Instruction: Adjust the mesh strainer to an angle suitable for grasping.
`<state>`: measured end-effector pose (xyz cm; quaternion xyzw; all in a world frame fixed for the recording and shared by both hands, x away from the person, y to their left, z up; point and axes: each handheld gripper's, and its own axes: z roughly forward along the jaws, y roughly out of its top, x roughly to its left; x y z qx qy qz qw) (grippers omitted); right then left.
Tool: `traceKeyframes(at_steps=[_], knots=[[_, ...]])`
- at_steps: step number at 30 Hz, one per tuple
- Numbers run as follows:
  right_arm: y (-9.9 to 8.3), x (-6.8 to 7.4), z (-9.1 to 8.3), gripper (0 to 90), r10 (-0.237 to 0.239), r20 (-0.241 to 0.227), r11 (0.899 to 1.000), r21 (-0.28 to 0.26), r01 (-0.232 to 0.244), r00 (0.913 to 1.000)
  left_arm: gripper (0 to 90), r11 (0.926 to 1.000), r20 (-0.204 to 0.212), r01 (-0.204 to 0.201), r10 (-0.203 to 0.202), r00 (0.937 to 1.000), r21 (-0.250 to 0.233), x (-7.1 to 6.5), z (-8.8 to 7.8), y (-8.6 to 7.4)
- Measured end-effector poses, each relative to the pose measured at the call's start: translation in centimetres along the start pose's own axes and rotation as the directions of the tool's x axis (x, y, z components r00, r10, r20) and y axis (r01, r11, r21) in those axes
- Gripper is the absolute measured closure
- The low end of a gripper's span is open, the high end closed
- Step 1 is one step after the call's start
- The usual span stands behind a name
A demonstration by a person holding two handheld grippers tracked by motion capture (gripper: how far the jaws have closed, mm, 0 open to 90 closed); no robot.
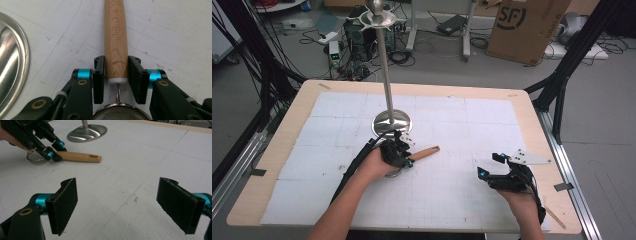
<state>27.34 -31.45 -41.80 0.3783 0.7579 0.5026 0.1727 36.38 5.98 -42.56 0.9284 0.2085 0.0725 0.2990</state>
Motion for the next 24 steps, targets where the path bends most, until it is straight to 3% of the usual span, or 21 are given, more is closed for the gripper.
traceKeyframes(at_steps=[10, 24], knots=[[0.0, 0.1, -0.1, 16.3, 0.007, 0.002, 1.000, 0.003, -0.007, 1.0000, 69.5, 0.9985, -0.008, -0.040, 0.040, 0.9992, 0.039, -0.3, -0.5, -0.1], [-0.1, 0.2, -0.1, 16.3, 0.004, -0.002, 1.000, 0.007, -0.004, 1.0000, 69.6, 0.9986, 0.000, -0.034, 0.034, 0.9994, 0.041, -0.2, -1.7, -1.8]])
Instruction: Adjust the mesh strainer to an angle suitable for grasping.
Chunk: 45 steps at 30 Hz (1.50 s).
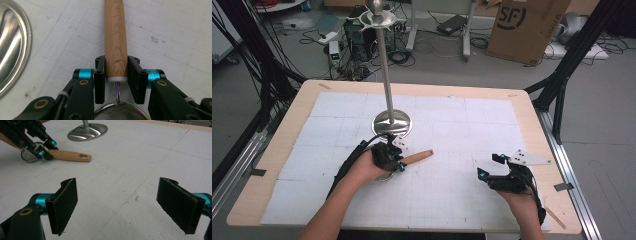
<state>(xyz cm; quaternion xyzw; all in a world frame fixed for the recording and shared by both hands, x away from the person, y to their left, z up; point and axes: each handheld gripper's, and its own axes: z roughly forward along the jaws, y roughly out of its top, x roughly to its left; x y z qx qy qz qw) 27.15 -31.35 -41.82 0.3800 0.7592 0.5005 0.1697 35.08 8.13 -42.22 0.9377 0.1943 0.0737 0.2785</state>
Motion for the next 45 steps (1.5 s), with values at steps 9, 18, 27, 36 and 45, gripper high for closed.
traceKeyframes(at_steps=[9, 18, 27, 36, 45], knots=[[-0.1, 0.0, 0.3, 16.3, -0.001, -0.003, 1.000, 0.013, 0.001, 1.0000, 69.6, 0.9997, -0.007, -0.025, 0.025, 0.9997, 0.008, -0.3, -1.1, -1.4], [-0.1, 0.1, 0.3, 16.3, 0.000, -0.003, 1.000, 0.013, 0.000, 1.0000, 69.6, 0.9996, 0.002, -0.025, 0.025, 0.9997, -0.008, -0.8, -2.0, -3.1], [-0.2, 0.2, 0.5, 16.3, -0.005, -0.007, 1.000, 0.021, 0.005, 1.0000, 69.9, 0.9995, 0.013, -0.026, 0.026, 0.9996, -0.016, -1.1, -3.1, -4.3], [-0.2, 0.2, 0.6, 16.3, -0.007, -0.007, 1.000, 0.024, 0.008, 1.0000, 65.1, 0.9997, -0.006, 0.002, -0.002, 1.0000, -0.024, -0.5, -3.1, -4.3], [-0.3, 0.1, 0.5, 16.3, -0.004, -0.008, 1.000, 0.024, 0.005, 1.0000, 60.3, 0.9989, -0.004, -0.039, 0.039, 0.9992, 0.026, -0.7, -3.2, -3.0]])
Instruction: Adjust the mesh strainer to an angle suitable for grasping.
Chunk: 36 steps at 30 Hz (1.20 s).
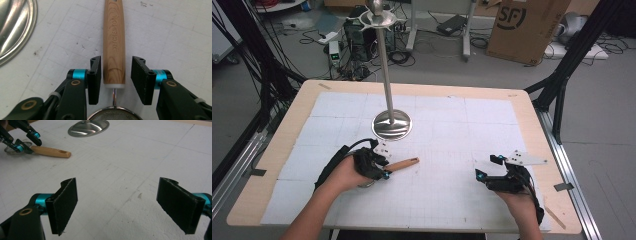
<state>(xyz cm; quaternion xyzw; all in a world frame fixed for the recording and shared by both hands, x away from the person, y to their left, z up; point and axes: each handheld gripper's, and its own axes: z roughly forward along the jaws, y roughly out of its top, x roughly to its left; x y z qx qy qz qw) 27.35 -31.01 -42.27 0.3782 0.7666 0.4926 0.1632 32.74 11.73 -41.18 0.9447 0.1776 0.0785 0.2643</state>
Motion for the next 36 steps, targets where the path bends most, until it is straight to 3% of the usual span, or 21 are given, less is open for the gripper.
traceKeyframes(at_steps=[7, 12, 26, 32, 36], knots=[[0.0, -0.1, -0.2, 16.3, 0.008, 0.004, 1.000, -0.006, -0.008, 1.0000, 59.1, 0.9965, 0.002, -0.014, 0.014, 0.9999, 0.082, 0.3, 0.4, 0.8], [0.0, -0.2, -0.3, 16.3, 0.010, 0.003, 1.000, -0.008, -0.010, 0.9999, 63.6, 0.9907, 0.020, -0.021, 0.018, 0.9996, 0.134, 0.8, 0.8, 0.8], [0.0, 0.1, 0.1, 16.3, -0.002, -0.001, 1.000, 0.006, 0.002, 1.0000, 62.9, 0.9886, 0.073, 0.016, -0.027, 0.9970, 0.149, 1.6, 1.1, 1.0], [0.0, 0.0, 0.1, 16.3, 0.001, -0.001, 1.000, 0.007, -0.001, 1.0000, 63.3, 0.9889, 0.070, 0.017, -0.028, 0.9972, 0.148, 1.6, 1.1, 1.0], [0.0, 0.0, 0.0, 16.3, 0.005, 0.000, 1.000, 0.002, -0.005, 1.0000, 68.3, 0.9874, 0.047, 0.043, -0.051, 0.9976, 0.152, 1.3, 1.1, 1.1]])
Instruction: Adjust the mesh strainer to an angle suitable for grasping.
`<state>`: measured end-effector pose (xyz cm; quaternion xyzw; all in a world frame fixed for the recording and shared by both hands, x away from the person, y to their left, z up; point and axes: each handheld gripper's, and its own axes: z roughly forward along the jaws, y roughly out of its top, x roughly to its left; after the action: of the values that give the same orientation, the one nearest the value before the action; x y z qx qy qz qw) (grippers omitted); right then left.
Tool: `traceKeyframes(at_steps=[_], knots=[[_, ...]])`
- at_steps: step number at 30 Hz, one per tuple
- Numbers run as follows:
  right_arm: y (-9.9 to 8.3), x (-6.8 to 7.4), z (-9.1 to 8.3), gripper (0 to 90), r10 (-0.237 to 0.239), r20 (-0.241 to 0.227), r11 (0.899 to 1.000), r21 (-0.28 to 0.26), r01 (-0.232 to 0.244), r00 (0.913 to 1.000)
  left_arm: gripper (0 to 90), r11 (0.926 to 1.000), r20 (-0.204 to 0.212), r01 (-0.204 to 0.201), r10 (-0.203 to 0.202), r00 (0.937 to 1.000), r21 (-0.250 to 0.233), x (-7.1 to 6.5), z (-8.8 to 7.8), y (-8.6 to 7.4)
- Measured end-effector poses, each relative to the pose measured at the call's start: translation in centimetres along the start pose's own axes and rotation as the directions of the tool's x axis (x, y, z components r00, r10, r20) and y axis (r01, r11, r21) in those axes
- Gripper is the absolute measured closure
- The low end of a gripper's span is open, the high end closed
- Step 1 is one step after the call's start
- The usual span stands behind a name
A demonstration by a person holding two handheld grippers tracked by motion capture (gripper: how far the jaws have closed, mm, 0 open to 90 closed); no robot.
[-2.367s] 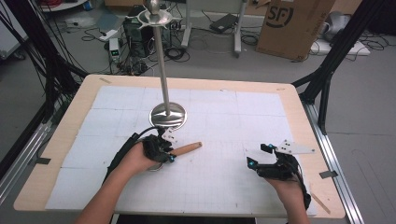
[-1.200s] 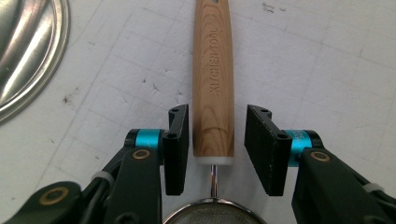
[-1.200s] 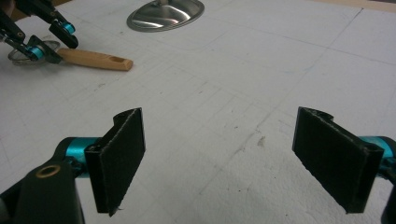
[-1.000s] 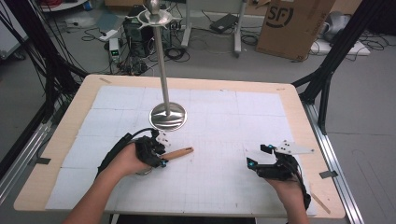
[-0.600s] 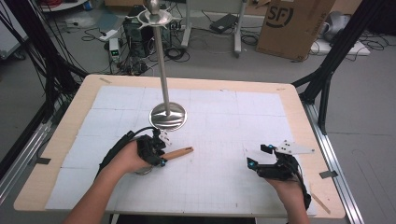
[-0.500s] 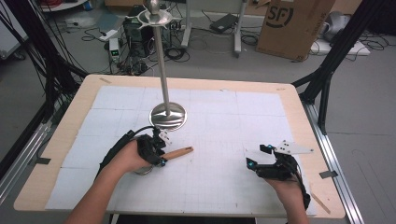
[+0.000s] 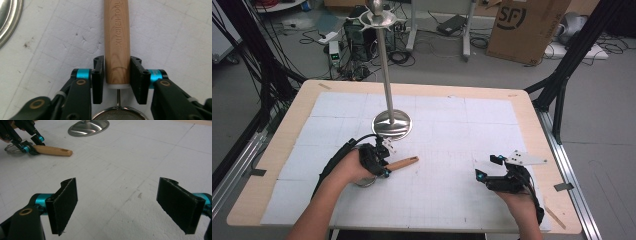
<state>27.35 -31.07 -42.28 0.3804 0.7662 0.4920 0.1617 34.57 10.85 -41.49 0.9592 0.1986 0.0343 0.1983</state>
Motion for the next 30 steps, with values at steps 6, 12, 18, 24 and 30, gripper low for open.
traceKeyframes(at_steps=[6, 12, 18, 24, 30], knots=[[-0.1, -0.2, -0.2, 16.3, 0.007, 0.004, 1.000, -0.003, -0.007, 1.0000, 68.8, 0.9995, -0.004, -0.030, 0.030, 0.9996, -0.010, -0.1, -0.1, -0.1], [-0.2, -0.2, -0.1, 16.3, 0.008, 0.003, 1.000, -0.002, -0.008, 1.0000, 68.8, 0.9987, 0.008, -0.037, 0.037, 0.9993, -0.036, -0.2, -0.4, -0.2], [-0.2, -0.3, -0.1, 16.3, 0.005, 0.005, 1.000, -0.003, -0.005, 1.0000, 68.8, 0.9935, 0.013, -0.037, 0.039, 0.9992, -0.107, -0.3, -1.5, -0.4], [-0.2, -0.2, 0.0, 16.3, 0.005, 0.001, 1.000, 0.002, -0.005, 1.0000, 68.8, 0.9837, 0.002, -0.037, 0.038, 0.9993, -0.176, -0.5, -2.8, -0.6], [-0.2, -0.1, 0.0, 16.3, 0.006, 0.000, 1.000, 0.001, -0.006, 1.0000, 68.8, 0.9651, 0.008, -0.048, 0.051, 0.9986, -0.257, -0.8, -3.9, -0.6]])
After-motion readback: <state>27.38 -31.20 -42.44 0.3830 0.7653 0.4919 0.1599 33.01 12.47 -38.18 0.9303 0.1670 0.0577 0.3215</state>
